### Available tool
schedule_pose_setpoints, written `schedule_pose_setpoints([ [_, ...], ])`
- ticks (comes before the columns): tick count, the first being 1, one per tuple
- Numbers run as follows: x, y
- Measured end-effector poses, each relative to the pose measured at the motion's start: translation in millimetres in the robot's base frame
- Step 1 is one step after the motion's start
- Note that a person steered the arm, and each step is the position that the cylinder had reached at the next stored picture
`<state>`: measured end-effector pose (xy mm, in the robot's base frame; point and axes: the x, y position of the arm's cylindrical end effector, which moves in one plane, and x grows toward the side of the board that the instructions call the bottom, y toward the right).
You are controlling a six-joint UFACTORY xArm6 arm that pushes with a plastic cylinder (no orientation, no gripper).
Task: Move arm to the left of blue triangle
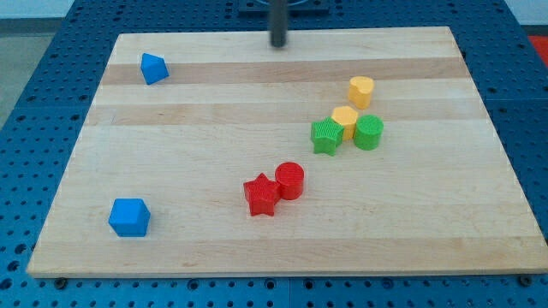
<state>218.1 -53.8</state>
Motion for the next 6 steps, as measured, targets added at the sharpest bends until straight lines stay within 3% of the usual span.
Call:
schedule_pose_setpoints([
  [2, 26.8, -171.0],
  [4, 32.6, -190.7],
  [5, 31.2, -248.0],
  [6, 32.0, -248.0],
])
